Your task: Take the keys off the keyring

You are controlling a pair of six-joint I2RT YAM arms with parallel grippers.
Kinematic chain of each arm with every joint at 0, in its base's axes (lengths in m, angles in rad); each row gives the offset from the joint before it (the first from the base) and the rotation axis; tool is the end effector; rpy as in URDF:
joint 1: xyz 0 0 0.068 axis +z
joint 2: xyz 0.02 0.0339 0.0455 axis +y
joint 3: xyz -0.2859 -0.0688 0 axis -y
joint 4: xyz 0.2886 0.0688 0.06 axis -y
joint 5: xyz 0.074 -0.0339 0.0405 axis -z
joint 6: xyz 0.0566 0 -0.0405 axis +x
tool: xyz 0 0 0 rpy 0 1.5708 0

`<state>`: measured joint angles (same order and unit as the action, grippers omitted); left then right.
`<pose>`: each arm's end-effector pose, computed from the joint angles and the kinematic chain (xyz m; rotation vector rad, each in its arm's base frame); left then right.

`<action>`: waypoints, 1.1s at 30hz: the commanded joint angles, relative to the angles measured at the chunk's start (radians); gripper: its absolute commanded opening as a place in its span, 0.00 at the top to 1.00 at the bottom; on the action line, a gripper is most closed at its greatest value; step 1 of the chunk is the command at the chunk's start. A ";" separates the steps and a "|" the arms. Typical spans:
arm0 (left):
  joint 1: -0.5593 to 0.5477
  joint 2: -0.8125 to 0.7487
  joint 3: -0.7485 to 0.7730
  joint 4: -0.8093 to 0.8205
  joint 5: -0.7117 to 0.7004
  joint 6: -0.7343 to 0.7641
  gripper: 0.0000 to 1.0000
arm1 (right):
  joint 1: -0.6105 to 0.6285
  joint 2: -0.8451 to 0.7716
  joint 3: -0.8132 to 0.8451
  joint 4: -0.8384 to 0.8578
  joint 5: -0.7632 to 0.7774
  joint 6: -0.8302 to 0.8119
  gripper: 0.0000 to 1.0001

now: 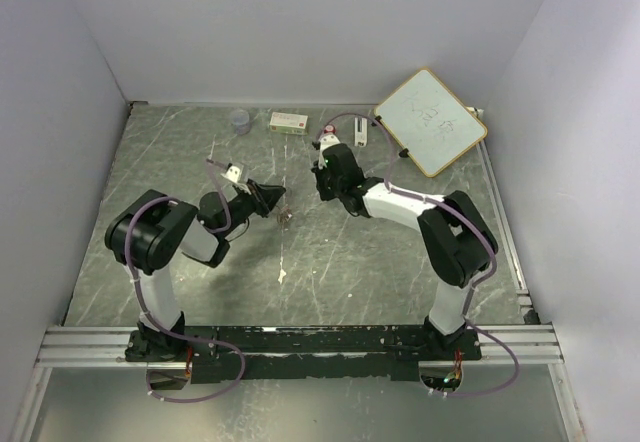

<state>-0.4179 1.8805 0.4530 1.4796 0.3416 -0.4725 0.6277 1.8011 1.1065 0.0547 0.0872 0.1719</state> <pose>0.2984 -0.1532 0.1154 0.2433 1.5834 -0.9605 0.3671 0.2603 0.1754 -0.4561 2.1827 0.3462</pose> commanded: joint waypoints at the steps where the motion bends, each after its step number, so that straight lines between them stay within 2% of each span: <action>1: 0.008 -0.041 0.054 -0.094 -0.062 0.073 0.85 | -0.037 0.065 0.058 0.048 -0.026 0.000 1.00; 9: 0.010 -0.057 0.087 -0.292 -0.176 0.077 0.75 | -0.071 0.139 0.078 0.061 -0.049 0.010 1.00; 13: 0.012 -0.063 0.102 -0.338 -0.187 0.065 0.64 | -0.078 0.162 0.082 0.072 -0.064 0.017 1.00; 15: 0.011 -0.063 0.091 -0.317 -0.191 0.056 0.54 | -0.080 0.173 0.087 0.074 -0.069 0.016 0.97; 17: 0.011 -0.064 0.080 -0.305 -0.200 0.048 0.45 | -0.082 0.186 0.097 0.073 -0.069 0.013 0.89; 21: 0.011 -0.078 0.067 -0.305 -0.209 0.054 0.36 | -0.088 0.207 0.108 0.082 -0.083 0.006 0.81; 23: 0.011 -0.087 0.070 -0.320 -0.213 0.064 0.28 | -0.089 0.208 0.107 0.093 -0.094 0.007 0.77; 24: 0.011 -0.091 0.074 -0.329 -0.218 0.066 0.19 | -0.089 0.208 0.106 0.098 -0.100 0.009 0.74; 25: 0.011 -0.094 0.076 -0.337 -0.223 0.069 0.03 | -0.089 0.208 0.109 0.101 -0.104 0.010 0.72; 26: 0.011 -0.097 0.075 -0.338 -0.230 0.071 0.00 | -0.089 0.210 0.112 0.102 -0.107 0.012 0.69; 29: 0.011 -0.105 0.075 -0.347 -0.247 0.078 0.00 | -0.089 0.205 0.126 0.099 -0.113 0.012 0.59; 33: 0.011 -0.130 0.081 -0.373 -0.262 0.096 0.00 | -0.090 0.170 0.133 0.097 -0.105 -0.007 0.54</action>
<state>-0.4133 1.7947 0.5285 1.1282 0.1139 -0.4019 0.5442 1.9965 1.2144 0.1265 -0.0120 0.1822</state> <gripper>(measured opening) 0.995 0.447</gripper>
